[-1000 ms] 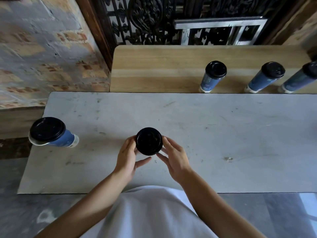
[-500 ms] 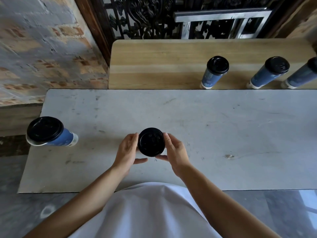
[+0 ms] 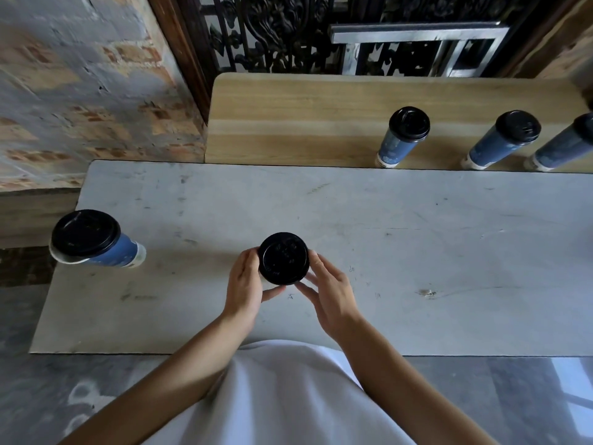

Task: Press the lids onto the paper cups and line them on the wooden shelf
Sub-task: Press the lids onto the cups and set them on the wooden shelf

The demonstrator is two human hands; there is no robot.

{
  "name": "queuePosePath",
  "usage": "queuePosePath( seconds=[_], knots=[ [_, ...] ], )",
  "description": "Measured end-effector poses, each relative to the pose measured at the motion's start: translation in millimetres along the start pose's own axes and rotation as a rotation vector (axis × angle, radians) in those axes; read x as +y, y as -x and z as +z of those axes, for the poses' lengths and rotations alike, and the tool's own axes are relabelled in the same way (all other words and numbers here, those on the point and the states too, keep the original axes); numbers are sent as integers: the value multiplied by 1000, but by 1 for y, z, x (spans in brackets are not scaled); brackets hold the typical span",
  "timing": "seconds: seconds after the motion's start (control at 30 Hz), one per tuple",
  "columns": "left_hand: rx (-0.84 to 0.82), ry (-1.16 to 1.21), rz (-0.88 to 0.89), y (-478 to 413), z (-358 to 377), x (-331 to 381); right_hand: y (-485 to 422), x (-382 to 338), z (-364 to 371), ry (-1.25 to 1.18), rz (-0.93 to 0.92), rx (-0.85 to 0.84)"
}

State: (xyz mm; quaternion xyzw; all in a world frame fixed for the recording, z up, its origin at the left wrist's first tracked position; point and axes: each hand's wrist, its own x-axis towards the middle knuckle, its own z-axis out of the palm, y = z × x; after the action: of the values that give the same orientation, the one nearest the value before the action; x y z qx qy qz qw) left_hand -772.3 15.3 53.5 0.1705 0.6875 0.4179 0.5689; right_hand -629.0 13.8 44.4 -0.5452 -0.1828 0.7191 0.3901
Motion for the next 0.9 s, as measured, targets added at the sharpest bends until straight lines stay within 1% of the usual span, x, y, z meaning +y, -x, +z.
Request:
queuePosePath(
  seconds=[0.13, 0.23, 0.37, 0.53, 0.7, 0.77, 0.83, 0.9],
  knots=[
    [14, -82, -71, 2, 0, -1, 1, -6, -4, 51, 77, -37],
    [-60, -136, -77, -5, -10, -1, -1, -11, -8, 100, 92, -62],
    [-157, -193, -17, -13, -24, 0, -4, -10, -6, 172, 59, -58],
    [-224, -202, 69, -14, -25, 4, -6, -7, -3, 206, -14, -36],
    [-280, -227, 165, -15, -20, 8, -6, -10, -1, 146, 39, -8],
    [-241, -221, 171, -12, -16, 6, -5, -7, -4, 85, 67, 20],
    [-117, -142, 122, -6, -10, 2, -3, -3, -6, 2, 78, 41],
    [-2, -38, 32, 1, -2, -3, 0, 0, -7, -15, 57, 25]
  ],
)
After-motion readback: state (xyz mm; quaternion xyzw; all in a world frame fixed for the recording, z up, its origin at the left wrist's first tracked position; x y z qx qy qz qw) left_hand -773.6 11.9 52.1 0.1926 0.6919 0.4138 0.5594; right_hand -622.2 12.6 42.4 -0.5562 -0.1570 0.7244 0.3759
